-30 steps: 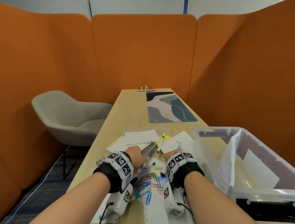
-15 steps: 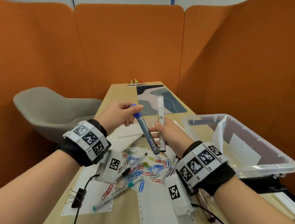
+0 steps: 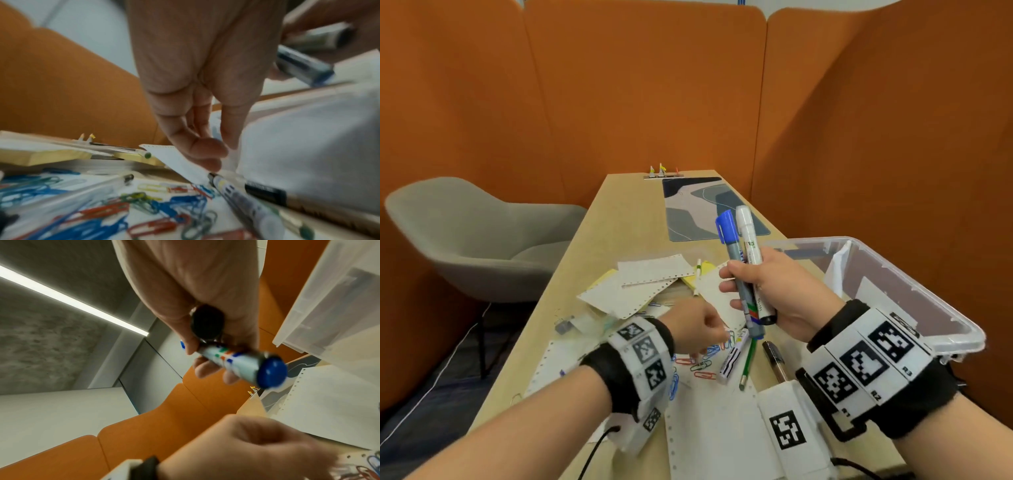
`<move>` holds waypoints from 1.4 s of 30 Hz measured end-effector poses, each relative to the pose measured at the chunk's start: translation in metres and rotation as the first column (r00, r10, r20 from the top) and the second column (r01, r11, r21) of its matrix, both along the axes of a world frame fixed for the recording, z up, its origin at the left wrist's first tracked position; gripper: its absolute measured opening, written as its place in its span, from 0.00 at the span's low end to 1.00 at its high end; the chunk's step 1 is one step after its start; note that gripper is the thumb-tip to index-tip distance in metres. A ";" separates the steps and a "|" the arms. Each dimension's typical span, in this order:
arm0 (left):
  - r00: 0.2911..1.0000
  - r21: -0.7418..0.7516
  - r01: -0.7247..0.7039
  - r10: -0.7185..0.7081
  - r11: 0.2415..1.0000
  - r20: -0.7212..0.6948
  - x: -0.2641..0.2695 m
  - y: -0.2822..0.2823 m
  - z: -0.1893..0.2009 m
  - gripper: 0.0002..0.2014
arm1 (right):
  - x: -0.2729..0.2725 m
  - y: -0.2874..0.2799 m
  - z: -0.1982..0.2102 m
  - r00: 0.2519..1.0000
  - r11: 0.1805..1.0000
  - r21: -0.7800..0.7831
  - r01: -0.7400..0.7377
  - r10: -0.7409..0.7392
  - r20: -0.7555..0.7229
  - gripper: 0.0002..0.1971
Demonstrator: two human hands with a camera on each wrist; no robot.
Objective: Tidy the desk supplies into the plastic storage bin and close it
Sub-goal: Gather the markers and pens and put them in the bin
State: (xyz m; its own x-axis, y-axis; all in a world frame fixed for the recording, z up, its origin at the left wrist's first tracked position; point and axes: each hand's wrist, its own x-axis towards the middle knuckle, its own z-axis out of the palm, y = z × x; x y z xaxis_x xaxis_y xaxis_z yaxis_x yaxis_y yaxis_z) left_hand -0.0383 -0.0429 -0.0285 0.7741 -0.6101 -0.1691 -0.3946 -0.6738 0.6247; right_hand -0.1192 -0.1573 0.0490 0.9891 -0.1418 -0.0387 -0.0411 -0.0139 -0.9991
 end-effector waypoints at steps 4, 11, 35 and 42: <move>0.998 0.315 0.037 -0.051 0.948 0.037 -0.014 -0.020 -0.007 0.13 | -0.002 -0.001 -0.002 0.999 0.999 0.048 0.017 -0.015 -0.040 0.11; 0.971 0.176 -0.085 0.121 0.981 -0.208 -0.008 0.005 0.013 0.10 | -0.007 0.003 -0.004 0.998 0.997 0.072 0.039 -0.035 -0.057 0.06; 0.853 -0.607 -0.388 0.020 0.693 -0.522 -0.045 0.025 0.029 0.06 | 0.001 0.045 -0.042 0.971 0.970 -0.232 0.077 -0.126 -0.204 0.30; 0.807 -0.584 -0.474 0.060 0.659 -0.587 -0.030 0.040 0.023 0.10 | 0.008 0.029 -0.071 0.828 0.578 -0.796 -0.179 -0.349 -0.439 0.25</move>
